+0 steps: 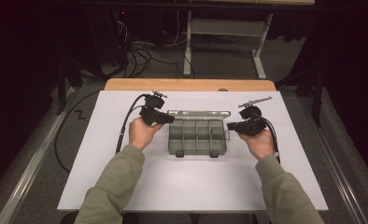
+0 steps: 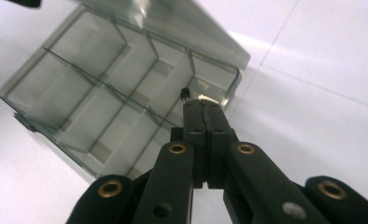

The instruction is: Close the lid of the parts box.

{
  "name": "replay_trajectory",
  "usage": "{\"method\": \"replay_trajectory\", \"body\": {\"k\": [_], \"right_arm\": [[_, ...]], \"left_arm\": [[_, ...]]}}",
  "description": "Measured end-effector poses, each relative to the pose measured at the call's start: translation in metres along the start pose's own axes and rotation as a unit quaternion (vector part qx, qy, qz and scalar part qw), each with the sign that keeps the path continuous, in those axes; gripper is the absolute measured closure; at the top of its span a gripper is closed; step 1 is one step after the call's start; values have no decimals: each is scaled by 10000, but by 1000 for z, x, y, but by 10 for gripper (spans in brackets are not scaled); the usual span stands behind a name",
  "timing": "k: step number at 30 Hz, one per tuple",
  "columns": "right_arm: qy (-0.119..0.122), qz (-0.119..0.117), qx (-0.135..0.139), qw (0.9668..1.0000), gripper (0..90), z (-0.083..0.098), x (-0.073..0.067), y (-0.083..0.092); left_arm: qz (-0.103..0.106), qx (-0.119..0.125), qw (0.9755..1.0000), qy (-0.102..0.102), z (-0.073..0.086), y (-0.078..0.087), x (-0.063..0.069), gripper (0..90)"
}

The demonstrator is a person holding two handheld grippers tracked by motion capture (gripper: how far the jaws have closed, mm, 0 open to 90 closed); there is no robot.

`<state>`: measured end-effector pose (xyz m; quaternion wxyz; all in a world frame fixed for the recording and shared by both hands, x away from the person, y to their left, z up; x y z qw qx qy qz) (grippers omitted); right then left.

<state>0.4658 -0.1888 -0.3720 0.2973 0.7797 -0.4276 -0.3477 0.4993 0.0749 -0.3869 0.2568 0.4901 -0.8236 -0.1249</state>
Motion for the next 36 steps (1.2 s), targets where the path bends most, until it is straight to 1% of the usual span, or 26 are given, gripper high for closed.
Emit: {"method": "replay_trajectory", "body": {"k": [1,5,7,10,11,15,16,17,23,26,29,31,33,36], "right_arm": [[16,-11,11,10000,900,-1,-1,1],[33,-75,26,10000,900,-3,-3,3],[63,-85,38,9999,900,-4,-4,3],[63,-96,53,9999,900,-7,-4,4],[70,-102,71,9999,900,-7,-4,5],[60,-97,41,9999,900,-7,-7,4],[101,-87,28,9999,900,-7,-6,3],[101,-87,6,9999,900,-6,-7,3],[119,-108,-18,9999,900,-5,-7,4],[166,-122,4,9998,900,-5,-7,6],[166,-146,42,9997,900,-5,-7,9],[166,-147,34,9997,900,-5,-6,9],[136,-148,28,9998,900,-5,-5,9],[148,-133,4,9998,900,-4,-6,9]], "left_arm": [[1,-3,10000,29,0,0,0,656],[18,-47,10000,6,1,1,0,651],[35,-50,10000,29,2,1,1,626],[16,-113,9999,-73,3,4,2,602],[16,-86,9999,-77,2,5,1,601],[56,-143,9999,-70,4,7,1,591],[63,-135,9999,-64,5,8,1,592],[71,-116,9999,-32,6,8,2,590],[117,-170,9998,-21,11,10,1,574],[128,-147,9998,18,12,12,1,572],[138,-160,9998,-3,12,15,0,567],[135,-121,9998,-21,12,18,0,587],[169,-69,9998,5,13,21,-1,638],[226,-85,9997,28,15,25,-1,690]]}}
Point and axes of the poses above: each handheld gripper's, and its own axes: y roughly backward along the jaws, z roughly out of its underside, x roughly to its right, the point moved 3 cm from there along -y, roughly forward along the jaws, and after that the axes turned 15 degrees about -y, right-handed, at the moved point
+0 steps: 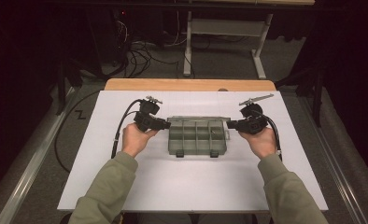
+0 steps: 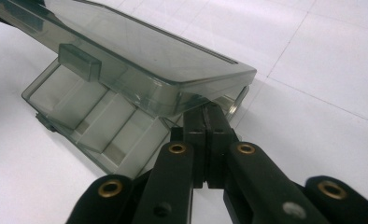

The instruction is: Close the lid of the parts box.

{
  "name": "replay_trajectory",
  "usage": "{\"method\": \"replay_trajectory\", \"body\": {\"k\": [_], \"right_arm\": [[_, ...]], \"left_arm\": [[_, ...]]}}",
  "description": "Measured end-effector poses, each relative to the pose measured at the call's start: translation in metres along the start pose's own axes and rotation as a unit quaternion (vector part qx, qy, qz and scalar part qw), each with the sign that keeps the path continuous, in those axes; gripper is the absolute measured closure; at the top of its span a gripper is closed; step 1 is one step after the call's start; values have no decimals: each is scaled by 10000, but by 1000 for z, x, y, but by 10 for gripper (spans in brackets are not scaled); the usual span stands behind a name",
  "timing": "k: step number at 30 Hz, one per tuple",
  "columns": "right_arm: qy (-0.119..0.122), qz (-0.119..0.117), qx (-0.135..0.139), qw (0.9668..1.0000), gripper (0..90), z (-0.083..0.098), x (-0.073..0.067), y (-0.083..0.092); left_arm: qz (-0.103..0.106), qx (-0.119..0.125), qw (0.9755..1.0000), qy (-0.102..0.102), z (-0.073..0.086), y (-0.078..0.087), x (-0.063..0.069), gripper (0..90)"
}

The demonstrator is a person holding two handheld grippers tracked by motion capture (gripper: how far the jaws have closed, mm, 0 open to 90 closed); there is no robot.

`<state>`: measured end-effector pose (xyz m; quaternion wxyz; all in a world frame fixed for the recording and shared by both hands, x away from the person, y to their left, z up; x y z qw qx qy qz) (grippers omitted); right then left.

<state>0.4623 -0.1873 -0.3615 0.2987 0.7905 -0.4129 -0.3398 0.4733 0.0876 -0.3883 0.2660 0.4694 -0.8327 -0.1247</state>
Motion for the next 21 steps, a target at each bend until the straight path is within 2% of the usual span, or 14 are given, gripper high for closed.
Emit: {"method": "replay_trajectory", "body": {"k": [6,16,21], "right_arm": [[31,4,-14,10000,900,2,0,0],[150,14,-78,9999,900,10,1,0],[123,5,-72,9999,900,15,2,2]], "left_arm": [[120,66,9999,27,2,6,3,734],[262,127,9996,12,4,12,6,749],[296,135,9995,46,8,14,8,750]]}}
Point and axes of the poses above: each handheld gripper's, and its own axes: y roughly backward along the jaws, z roughly out of its underside, x roughly to its right, the point moved 3 cm from there along -y, roughly forward along the jaws, and after that the axes turned 15 degrees about -y, right-handed, at the moved point
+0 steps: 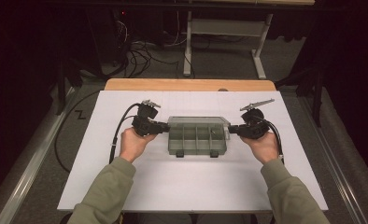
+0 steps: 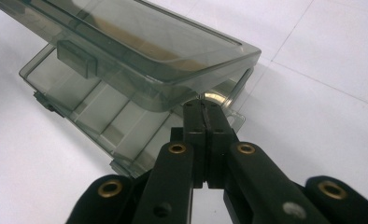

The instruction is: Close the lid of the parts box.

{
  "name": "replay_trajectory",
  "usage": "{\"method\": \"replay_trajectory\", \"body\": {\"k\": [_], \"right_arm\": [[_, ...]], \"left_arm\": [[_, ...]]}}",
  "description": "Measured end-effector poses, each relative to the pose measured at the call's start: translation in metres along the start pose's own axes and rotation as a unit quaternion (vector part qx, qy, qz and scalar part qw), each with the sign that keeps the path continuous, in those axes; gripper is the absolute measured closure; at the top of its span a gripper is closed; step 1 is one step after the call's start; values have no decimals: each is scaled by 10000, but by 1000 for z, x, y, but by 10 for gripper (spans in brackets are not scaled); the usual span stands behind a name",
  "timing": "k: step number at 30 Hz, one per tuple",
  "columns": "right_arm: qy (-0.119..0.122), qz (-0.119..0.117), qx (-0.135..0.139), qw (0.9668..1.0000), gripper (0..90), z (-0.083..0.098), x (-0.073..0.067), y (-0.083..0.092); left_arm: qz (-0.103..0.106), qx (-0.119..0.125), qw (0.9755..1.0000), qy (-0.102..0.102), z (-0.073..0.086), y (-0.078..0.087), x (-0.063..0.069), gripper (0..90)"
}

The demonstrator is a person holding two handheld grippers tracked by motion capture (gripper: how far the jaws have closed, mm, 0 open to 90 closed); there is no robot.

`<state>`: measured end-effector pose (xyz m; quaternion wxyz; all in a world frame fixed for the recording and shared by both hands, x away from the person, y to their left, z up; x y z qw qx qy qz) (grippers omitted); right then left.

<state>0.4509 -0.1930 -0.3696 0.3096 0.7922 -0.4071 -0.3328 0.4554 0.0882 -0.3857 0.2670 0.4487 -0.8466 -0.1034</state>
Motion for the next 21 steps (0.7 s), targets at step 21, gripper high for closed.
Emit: {"method": "replay_trajectory", "body": {"k": [21], "right_arm": [[75,-214,-62,9997,900,15,0,2]], "left_arm": [[-143,258,9995,66,-5,22,-10,750]]}}
Point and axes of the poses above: each handheld gripper's, and its own axes: y roughly backward along the jaws, z roughly out of its underside, x roughly to its right, the point moved 3 cm from there along -y, roughly forward along the jaws, and after that the axes turned 15 degrees about -y, right-handed, at the moved point
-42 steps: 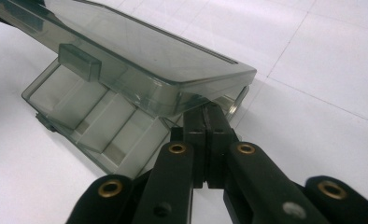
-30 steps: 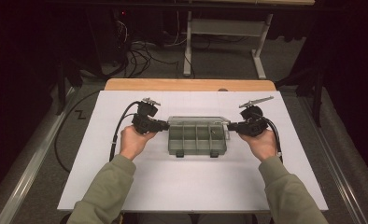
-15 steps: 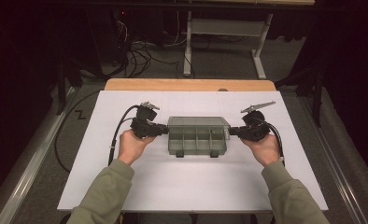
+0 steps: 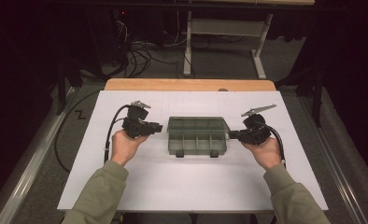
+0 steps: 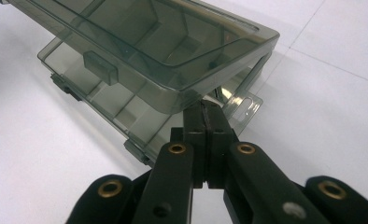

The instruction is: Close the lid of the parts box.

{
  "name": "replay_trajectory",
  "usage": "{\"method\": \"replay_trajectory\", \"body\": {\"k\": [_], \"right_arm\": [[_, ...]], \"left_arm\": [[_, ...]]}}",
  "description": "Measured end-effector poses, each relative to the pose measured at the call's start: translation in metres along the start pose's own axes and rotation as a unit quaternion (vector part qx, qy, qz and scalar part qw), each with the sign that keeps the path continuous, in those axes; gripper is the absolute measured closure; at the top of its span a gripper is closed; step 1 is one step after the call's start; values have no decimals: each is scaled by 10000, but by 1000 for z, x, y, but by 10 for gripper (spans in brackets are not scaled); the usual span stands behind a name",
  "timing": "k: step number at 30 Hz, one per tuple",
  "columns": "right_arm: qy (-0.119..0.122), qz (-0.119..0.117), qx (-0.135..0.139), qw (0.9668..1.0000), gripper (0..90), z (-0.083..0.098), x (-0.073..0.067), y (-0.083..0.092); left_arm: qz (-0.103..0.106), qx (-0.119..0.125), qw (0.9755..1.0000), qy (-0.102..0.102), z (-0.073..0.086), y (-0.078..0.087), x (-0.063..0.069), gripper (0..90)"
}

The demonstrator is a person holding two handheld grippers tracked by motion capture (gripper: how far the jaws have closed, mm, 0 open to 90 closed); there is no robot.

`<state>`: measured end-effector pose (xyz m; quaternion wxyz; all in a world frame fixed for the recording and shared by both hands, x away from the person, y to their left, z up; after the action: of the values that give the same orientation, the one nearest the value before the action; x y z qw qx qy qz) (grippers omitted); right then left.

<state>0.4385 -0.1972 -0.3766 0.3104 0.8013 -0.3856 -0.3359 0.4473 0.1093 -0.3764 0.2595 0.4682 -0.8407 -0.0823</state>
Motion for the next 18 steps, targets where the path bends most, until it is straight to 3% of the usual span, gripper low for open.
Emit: {"method": "replay_trajectory", "body": {"k": [6,18], "right_arm": [[-19,-1,-110,9999,900,5,1,-3],[19,-38,-252,9997,900,13,1,-11]], "left_arm": [[63,164,9998,-26,-8,-3,9,750],[163,130,9997,-132,-2,-8,18,750]]}}
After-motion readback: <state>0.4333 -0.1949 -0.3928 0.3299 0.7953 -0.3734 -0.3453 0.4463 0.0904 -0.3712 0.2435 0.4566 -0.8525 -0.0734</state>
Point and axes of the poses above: each handheld gripper's, and its own axes: y roughly backward along the jaws, z roughly out of its underside, x roughly to its right, the point moved 3 cm from there along -y, roughly forward along the jaws, and after that the axes turned 15 degrees about -y, right-handed, at the moved point
